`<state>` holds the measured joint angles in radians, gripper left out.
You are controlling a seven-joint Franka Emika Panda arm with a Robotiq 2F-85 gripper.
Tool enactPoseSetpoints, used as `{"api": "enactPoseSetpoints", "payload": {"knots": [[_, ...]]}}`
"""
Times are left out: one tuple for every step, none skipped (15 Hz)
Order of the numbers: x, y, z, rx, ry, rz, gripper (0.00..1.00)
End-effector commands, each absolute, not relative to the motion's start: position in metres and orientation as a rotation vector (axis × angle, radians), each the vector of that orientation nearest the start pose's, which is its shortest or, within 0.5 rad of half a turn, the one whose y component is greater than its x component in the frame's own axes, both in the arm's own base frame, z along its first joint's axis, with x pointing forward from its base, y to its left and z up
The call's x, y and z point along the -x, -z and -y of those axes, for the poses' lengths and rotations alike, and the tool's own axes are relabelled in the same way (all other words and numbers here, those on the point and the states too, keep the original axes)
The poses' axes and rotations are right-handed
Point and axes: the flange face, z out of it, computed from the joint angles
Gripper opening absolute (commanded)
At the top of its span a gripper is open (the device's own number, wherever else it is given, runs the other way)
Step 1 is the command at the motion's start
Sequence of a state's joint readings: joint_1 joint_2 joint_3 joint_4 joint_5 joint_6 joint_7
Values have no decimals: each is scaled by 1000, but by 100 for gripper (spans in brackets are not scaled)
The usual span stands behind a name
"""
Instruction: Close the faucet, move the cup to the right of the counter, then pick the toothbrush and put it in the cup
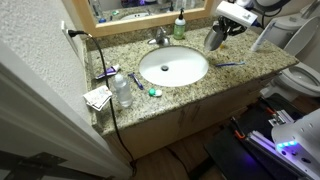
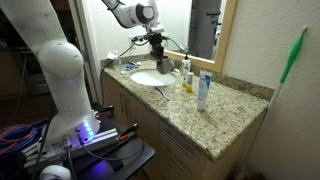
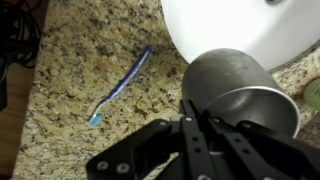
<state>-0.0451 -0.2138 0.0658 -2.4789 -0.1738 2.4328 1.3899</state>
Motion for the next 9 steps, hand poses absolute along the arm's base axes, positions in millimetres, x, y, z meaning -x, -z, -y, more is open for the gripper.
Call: {"api": "enactPoseSetpoints", "payload": {"knots": [[-444,-377,15,2440,309,-1984,2],[-442,-373,21,2416,290,-2020,2],[-440,-370,27,2395,267,-2051,2],[-437,-367,35,2358,251,-2093,2],[-435,-364,43,2324,231,-2131,2],[-433,-360,50,2293,202,-2171,2],[-430,-356,59,2262,176,-2203,2],[-429,-353,66,2233,152,-2223,2],[-427,-348,73,2205,127,-2245,2]]}}
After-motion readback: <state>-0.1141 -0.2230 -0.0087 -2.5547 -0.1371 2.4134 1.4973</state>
